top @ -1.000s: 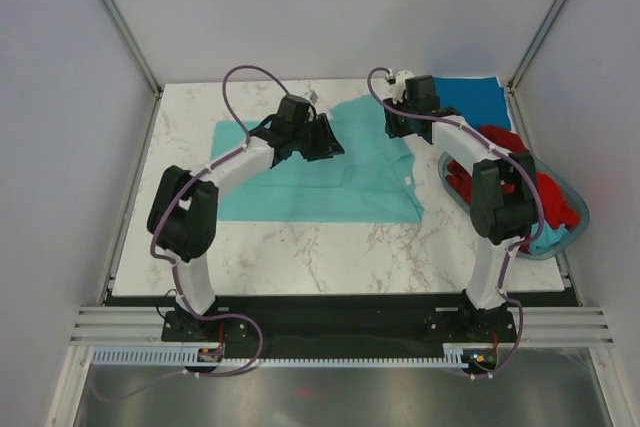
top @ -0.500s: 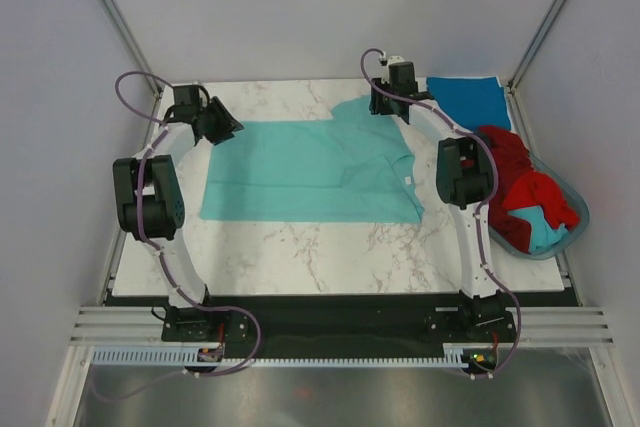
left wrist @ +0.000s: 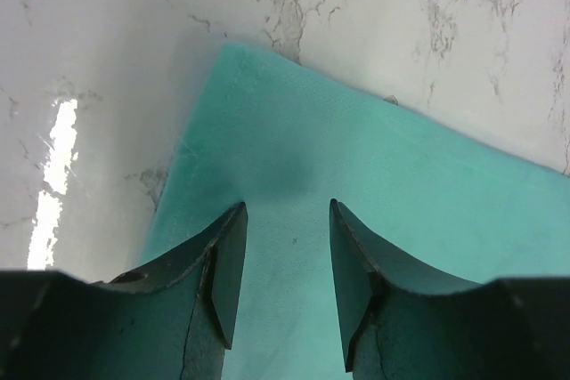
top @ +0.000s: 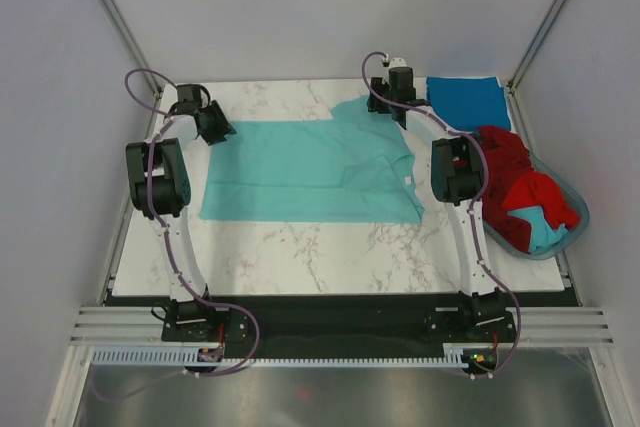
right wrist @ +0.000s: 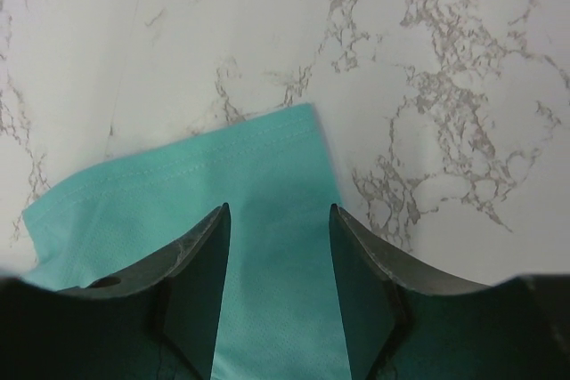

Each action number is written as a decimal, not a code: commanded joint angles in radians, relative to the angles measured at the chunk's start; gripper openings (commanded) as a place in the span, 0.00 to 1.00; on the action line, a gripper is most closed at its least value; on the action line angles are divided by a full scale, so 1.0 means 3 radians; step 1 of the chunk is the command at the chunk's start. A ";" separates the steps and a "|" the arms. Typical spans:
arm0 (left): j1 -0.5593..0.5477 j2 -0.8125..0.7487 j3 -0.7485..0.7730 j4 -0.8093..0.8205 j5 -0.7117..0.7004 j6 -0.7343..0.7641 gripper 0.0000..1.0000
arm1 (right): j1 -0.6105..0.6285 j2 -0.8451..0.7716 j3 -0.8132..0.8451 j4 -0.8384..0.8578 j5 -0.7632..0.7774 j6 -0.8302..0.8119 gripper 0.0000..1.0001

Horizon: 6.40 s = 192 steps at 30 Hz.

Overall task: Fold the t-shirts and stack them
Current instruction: Fold the tshirt

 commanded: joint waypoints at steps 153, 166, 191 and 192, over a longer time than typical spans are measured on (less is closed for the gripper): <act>0.0387 -0.2305 -0.2021 -0.0204 -0.0267 -0.0155 0.53 | 0.0158 -0.3987 -0.5406 0.2248 -0.1047 0.0013 0.00; 0.0392 -0.1701 -0.1863 -0.0179 -0.0241 -0.0196 0.48 | 0.0163 -0.4038 -0.5365 0.2104 -0.0960 -0.0054 0.00; 0.0382 -0.1481 -0.1725 -0.0153 -0.0578 0.0249 0.07 | 0.0163 -0.4191 -0.5334 0.1507 -0.0781 -0.0120 0.00; 0.0382 -0.1527 -0.1745 -0.0163 -0.0624 0.0244 0.13 | 0.0163 -0.4166 -0.5299 0.1354 -0.0822 -0.0125 0.00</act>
